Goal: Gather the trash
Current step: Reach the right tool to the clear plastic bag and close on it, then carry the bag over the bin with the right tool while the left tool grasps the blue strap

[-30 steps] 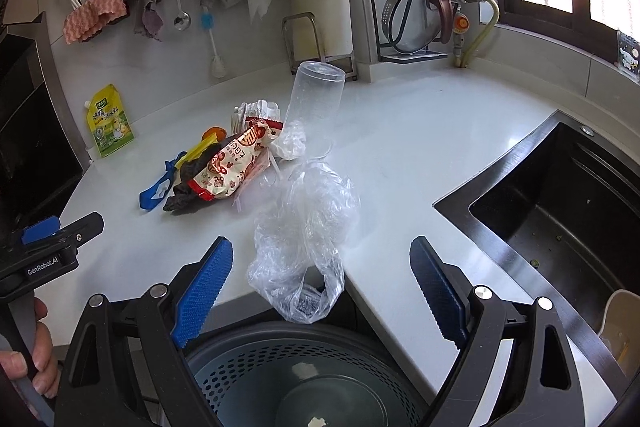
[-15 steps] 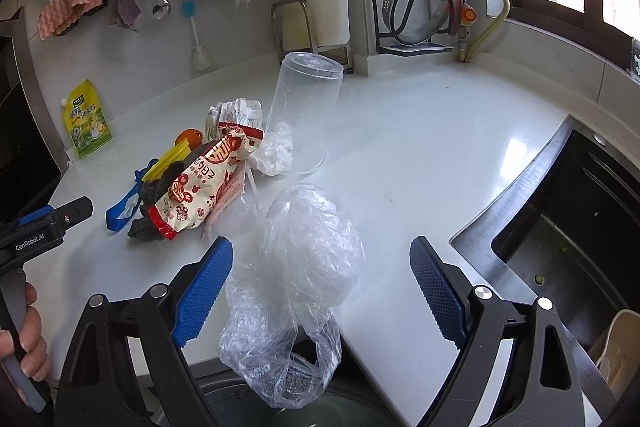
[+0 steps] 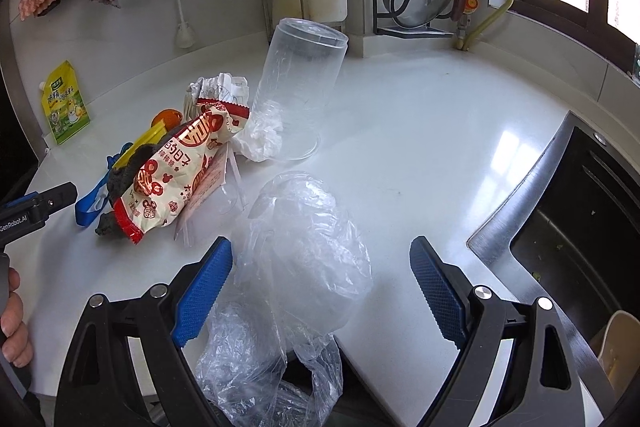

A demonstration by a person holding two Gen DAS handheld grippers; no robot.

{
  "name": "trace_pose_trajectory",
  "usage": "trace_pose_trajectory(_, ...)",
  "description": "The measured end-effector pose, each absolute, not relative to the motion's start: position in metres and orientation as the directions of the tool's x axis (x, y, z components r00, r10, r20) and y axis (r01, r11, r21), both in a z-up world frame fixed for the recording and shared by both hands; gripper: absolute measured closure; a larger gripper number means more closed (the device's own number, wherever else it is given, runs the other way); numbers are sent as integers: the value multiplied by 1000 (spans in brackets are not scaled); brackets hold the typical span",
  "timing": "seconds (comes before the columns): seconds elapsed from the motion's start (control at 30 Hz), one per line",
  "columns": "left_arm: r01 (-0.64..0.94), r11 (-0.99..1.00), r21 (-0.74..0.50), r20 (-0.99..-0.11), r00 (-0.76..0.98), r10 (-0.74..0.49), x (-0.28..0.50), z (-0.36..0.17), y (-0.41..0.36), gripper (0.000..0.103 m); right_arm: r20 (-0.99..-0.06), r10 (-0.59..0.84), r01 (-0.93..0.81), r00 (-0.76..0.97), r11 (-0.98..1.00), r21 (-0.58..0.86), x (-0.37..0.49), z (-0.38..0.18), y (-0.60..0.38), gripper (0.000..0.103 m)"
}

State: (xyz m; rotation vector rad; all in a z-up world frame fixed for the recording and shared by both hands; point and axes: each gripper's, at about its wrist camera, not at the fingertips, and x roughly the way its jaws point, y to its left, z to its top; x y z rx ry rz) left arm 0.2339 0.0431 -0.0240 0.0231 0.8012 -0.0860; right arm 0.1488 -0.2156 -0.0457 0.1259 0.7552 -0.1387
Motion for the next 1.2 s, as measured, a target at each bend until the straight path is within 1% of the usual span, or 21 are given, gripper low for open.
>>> trace_pose_trajectory(0.13, 98, 995, -1, -746, 663, -65, 247, -28, 40, 6, -692, -77, 168, 718, 984, 65, 152, -48, -216, 18)
trace_pose_trajectory(0.27, 98, 995, -18, -763, 642, -76, 259, -31, 40, 6, -688, -74, 167, 722, 984, 69, 152, -49, -216, 18)
trace_pose_trajectory(0.3, 99, 995, -15, -769, 635, -75, 262, -33, 39, 6, -687, -73, 167, 723, 983, 71, 152, -49, -216, 20)
trace_pose_trajectory(0.37, 103, 995, -3, -781, 621, -66, 269, -36, 38, 6, -691, -67, 162, 720, 984, 73, 152, -49, -217, 32)
trace_pose_trajectory(0.43, 90, 996, 7, -784, 618, -51, 272, -38, 39, 6, -695, -61, 159, 716, 984, 76, 153, -51, -218, 38)
trace_pose_trajectory(0.5, 87, 996, -1, -791, 610, -54, 276, -41, 40, 6, -697, -54, 155, 715, 984, 84, 153, -52, -219, 51)
trace_pose_trajectory(0.53, 86, 996, -5, -793, 606, -56, 277, -42, 40, 6, -696, -51, 153, 716, 985, 86, 153, -52, -219, 60)
trace_pose_trajectory(0.57, 83, 997, -5, -798, 600, -54, 279, -43, 40, 6, -694, -50, 152, 718, 985, 86, 152, -52, -219, 64)
trace_pose_trajectory(0.67, 77, 997, -13, -811, 583, -56, 287, -46, 39, 6, -692, -41, 147, 721, 985, 95, 151, -51, -219, 68)
trace_pose_trajectory(0.8, 66, 998, 8, -828, 560, -31, 297, -51, 35, 6, -689, -32, 144, 725, 984, 107, 149, -50, -220, 68)
trace_pose_trajectory(0.93, 63, 998, 30, -821, 571, -12, 297, -50, 32, 8, -683, -26, 146, 730, 982, 118, 146, -48, -221, 68)
trace_pose_trajectory(0.97, 68, 997, 28, -817, 577, -17, 296, -49, 32, 16, -682, -26, 146, 731, 982, 119, 145, -48, -222, 68)
trace_pose_trajectory(1.0, 75, 997, 23, -811, 584, -25, 294, -47, 31, 26, -680, -26, 147, 733, 982, 122, 145, -48, -222, 68)
trace_pose_trajectory(1.03, 82, 996, 22, -807, 590, -31, 293, -46, 31, 31, -680, -24, 147, 733, 981, 124, 144, -48, -222, 68)
trace_pose_trajectory(1.07, 92, 996, 23, -804, 594, -36, 291, -46, 30, 38, -680, -23, 147, 733, 981, 125, 144, -48, -222, 68)
trace_pose_trajectory(1.13, 137, 990, 14, -793, 605, -73, 285, -44, 27, 59, -679, -20, 145, 734, 981, 128, 141, -48, -222, 68)
trace_pose_trajectory(1.17, 144, 989, 16, -789, 610, -77, 282, -43, 26, 78, -678, -17, 143, 735, 981, 130, 140, -47, -221, 68)
trace_pose_trajectory(1.2, 141, 990, 27, -784, 617, -66, 278, -43, 26, 83, -677, -16, 142, 736, 981, 132, 139, -47, -221, 68)
